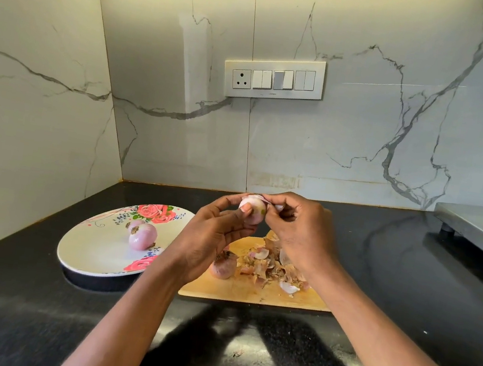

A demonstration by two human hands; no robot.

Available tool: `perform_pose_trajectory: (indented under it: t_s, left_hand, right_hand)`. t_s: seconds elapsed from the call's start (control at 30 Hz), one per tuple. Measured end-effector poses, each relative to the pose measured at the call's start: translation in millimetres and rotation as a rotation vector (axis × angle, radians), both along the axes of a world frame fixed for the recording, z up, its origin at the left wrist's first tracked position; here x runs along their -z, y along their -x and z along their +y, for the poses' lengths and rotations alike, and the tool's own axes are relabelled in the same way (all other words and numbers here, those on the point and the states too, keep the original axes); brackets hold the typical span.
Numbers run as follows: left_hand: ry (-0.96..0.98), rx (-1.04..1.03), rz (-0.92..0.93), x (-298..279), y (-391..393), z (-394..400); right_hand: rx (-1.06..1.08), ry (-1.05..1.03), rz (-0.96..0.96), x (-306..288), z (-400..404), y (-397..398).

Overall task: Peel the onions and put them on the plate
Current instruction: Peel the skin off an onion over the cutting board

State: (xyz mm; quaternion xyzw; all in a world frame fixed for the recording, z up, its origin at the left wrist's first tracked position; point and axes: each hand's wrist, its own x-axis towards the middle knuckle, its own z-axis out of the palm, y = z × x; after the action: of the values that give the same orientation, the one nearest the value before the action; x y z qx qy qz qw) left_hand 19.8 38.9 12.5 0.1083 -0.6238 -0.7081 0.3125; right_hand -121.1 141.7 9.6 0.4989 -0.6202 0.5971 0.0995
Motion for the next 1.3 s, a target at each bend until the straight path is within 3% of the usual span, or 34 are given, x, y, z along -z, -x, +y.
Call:
perform_pose_trajectory:
  t_s: [0.37,0.9,1.17,1.3]
  left_hand:
    - [0.276,-0.339,-0.126,1,3,3]
    - [0.376,-0.22,-0.079,-2,-8,-6]
    - [0.398,-0.194,-0.059,3,-2,-3]
    - [0.497,-0.224,-0.069,6,5,4]
  right_hand:
    - [0.037,-0.086,-0.04,-3,0,0]
    - [-0.372,-0.202,-0.562,-11,5,7]
    - [-0.347,-0.216,-0.546,-7,0,10]
    - [-0.304,-0.256,-0.498,-6,-2,7]
